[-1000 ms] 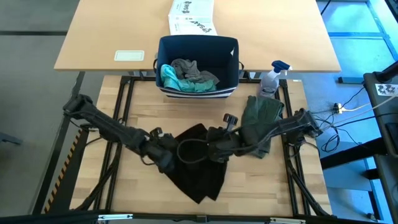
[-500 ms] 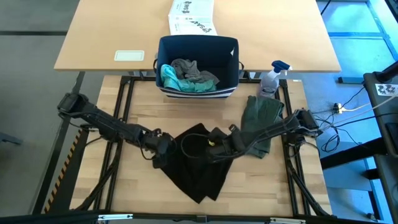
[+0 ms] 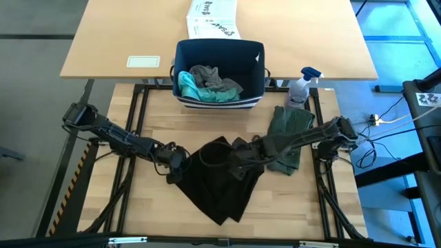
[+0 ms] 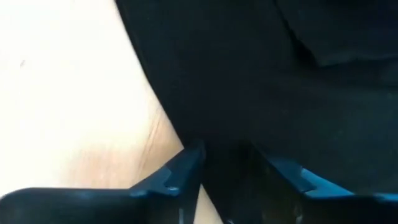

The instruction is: Fold Laundry from Bin

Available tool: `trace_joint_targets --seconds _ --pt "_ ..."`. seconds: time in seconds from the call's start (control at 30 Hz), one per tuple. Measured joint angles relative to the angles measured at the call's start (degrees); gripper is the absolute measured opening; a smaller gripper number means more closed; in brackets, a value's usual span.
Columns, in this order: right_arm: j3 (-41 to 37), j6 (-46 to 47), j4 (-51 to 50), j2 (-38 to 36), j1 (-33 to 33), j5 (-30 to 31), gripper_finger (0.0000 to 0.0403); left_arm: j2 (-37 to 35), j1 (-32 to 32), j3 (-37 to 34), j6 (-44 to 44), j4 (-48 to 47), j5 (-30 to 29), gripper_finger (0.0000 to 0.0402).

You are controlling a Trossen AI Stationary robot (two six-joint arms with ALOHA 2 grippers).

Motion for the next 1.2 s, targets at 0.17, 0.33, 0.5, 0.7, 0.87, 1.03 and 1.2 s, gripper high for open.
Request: trace_joint_targets --seconds 0.17,0.33,0.5,0.7,0.87,1.03,1.2 --pt "-0.15 -7.17 0.1 -0.91 3.15 9.1 0.0176 0.1 0.19 -0.14 -1.32 0.29 -0.97 0.0042" --pt "-2.98 -8.64 -1.19 -0.95 4.93 12.19 0.0169 0.02 0.26 0.17 -3.33 2.31 2.95 0.0005" --pt "-2.6 -6.25 -4.3 -3.96 6.28 11.82 0.0159 -2.76 0.04 5.8 -3.19 -3.62 7.21 0.0002" --pt "-2.45 -4.55 -6.41 -12.07 6.76 16.06 0.0147 -10.45 0.09 15.67 0.35 -15.85 -0.27 0.0001" --pt "-5.08 -3.69 -6.03 -15.28 6.64 18.89 0.0145 -16.57 -0.37 24.3 6.86 -21.2 -11.66 0.0001" --pt "-10.41 2.98 -1.66 -14.69 6.64 15.23 0.0145 -21.23 -1.67 32.14 14.46 -20.58 -19.77 0.0" --pt "-20.19 3.32 10.12 -13.88 6.67 4.99 0.0145 -23.24 -2.16 35.78 19.4 -20.04 -24.69 0.0"
